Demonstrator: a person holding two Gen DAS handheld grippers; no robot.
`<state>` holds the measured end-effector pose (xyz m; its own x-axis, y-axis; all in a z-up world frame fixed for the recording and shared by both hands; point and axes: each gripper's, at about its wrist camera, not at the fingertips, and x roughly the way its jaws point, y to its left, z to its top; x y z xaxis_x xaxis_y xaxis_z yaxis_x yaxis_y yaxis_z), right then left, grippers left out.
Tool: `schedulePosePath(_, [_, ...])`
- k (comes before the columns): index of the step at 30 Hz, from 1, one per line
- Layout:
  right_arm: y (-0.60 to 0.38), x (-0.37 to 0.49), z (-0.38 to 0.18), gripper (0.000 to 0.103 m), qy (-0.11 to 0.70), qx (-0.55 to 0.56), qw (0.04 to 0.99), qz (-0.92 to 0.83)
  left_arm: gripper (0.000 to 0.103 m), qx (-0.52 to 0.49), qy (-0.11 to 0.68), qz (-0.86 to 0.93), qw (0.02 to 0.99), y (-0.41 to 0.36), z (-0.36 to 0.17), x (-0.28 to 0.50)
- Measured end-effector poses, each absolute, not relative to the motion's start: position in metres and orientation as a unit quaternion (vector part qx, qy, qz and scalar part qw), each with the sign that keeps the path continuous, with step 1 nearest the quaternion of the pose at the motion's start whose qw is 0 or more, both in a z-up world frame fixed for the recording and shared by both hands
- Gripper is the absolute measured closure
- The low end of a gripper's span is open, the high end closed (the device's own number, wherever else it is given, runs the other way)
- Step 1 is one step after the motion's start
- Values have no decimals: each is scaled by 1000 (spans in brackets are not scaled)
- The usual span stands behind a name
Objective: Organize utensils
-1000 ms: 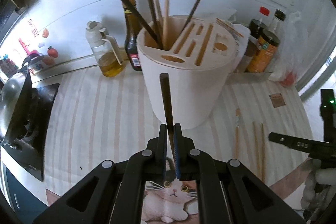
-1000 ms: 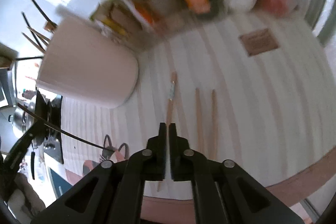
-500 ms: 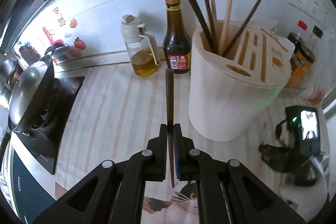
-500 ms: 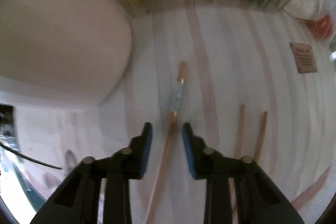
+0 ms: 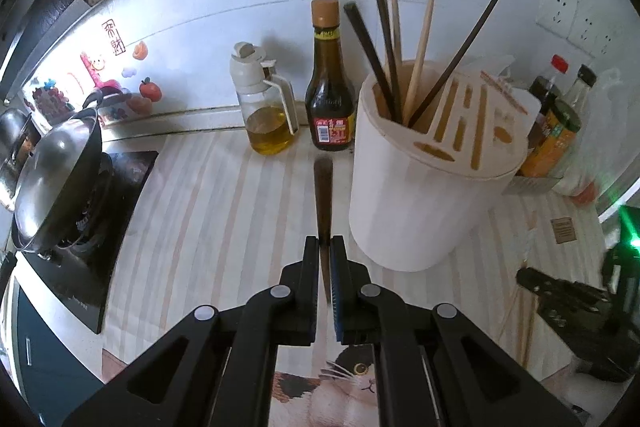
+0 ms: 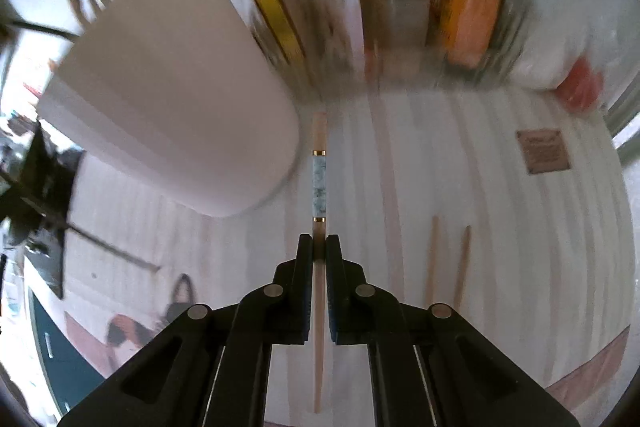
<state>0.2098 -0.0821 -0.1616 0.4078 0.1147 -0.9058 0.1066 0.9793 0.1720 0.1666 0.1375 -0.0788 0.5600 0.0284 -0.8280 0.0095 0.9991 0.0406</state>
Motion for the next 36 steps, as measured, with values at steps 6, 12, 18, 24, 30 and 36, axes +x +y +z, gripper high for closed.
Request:
schedulePosePath(6, [-79, 197, -119, 103, 481, 107, 870, 18, 100, 21, 453, 2, 891, 139, -63, 162])
schedulePosePath(12, [-77, 209, -117, 103, 491, 131, 860, 48, 100, 22, 446, 3, 895, 140, -57, 166])
schedulePosePath(18, [-108, 243, -185, 80, 582, 184, 792, 12, 101, 30, 456, 24, 889, 139, -74, 177])
schedulePosePath(24, [-96, 279, -247, 72, 652, 107, 750, -33, 101, 20, 463, 35, 885, 143, -81, 187])
schedulePosePath(30, [-65, 287, -249, 96, 646, 2, 761, -50, 101, 14, 465, 32, 884, 144, -84, 188])
schedulePosePath(36, [-74, 255, -240, 97, 643, 46, 764, -15, 74, -24, 494, 21, 869, 168, -108, 192])
